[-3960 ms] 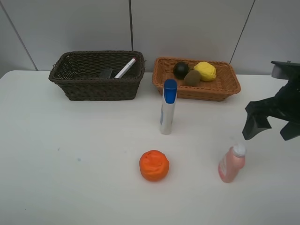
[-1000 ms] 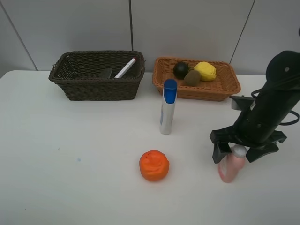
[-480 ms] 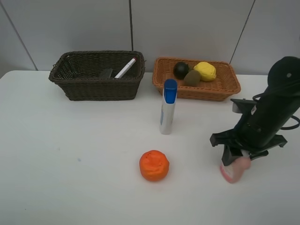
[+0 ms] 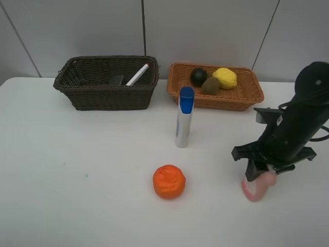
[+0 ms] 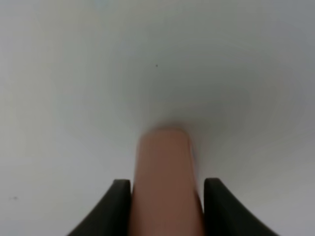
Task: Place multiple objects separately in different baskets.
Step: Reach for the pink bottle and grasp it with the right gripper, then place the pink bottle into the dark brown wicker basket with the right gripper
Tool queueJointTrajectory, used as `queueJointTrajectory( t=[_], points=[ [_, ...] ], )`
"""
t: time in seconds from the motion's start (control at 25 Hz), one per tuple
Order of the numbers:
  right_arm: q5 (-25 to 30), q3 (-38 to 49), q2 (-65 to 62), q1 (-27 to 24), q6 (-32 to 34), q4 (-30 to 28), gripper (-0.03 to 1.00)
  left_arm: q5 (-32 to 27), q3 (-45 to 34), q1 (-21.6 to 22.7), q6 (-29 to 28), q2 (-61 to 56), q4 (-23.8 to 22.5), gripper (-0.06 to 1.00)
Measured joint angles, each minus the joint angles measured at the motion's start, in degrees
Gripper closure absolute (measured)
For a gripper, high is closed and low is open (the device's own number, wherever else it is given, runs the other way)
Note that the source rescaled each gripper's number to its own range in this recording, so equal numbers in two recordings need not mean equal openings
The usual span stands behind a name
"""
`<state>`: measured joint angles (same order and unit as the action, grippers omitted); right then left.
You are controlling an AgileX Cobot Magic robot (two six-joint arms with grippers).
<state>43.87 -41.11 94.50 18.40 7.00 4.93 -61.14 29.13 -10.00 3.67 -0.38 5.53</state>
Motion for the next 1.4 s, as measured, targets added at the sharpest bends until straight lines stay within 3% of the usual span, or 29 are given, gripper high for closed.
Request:
queueJointTrajectory(
  t=[0.28, 0.6, 0.72, 0.88, 1.08, 1.28, 1.4],
  points=[
    [5.3, -2.2, -6.4, 0.0, 0.2, -0.7, 0.97, 0.0, 0.0, 0.0, 0.0, 0.0, 0.0, -0.06],
    [10.7, -12.6, -9.7, 0.0, 0.2, -0.8, 0.97, 0.0, 0.0, 0.0, 0.0, 0.0, 0.0, -0.06],
    [10.9, -20.2, -7.6, 0.0, 0.2, -0.8, 0.97, 0.0, 0.0, 0.0, 0.0, 0.0, -0.1, -0.06],
    [10.7, -35.3, 2.3, 0.5, -2.7, 4.1, 0.97, 0.0, 0.0, 0.0, 0.0, 0.0, -0.1, -0.06],
    [9.8, -51.8, 14.1, 5.0, -7.9, 7.3, 0.97, 0.0, 0.0, 0.0, 0.0, 0.0, -0.1, -0.06],
    [6.0, -64.1, 23.0, 8.5, -8.2, 8.3, 0.97, 0.0, 0.0, 0.0, 0.0, 0.0, -0.1, -0.06],
    [0.4, -73.2, 31.1, 10.9, -7.6, 10.3, 0.97, 0.0, 0.0, 0.0, 0.0, 0.0, -0.1, -0.06]
  ],
)
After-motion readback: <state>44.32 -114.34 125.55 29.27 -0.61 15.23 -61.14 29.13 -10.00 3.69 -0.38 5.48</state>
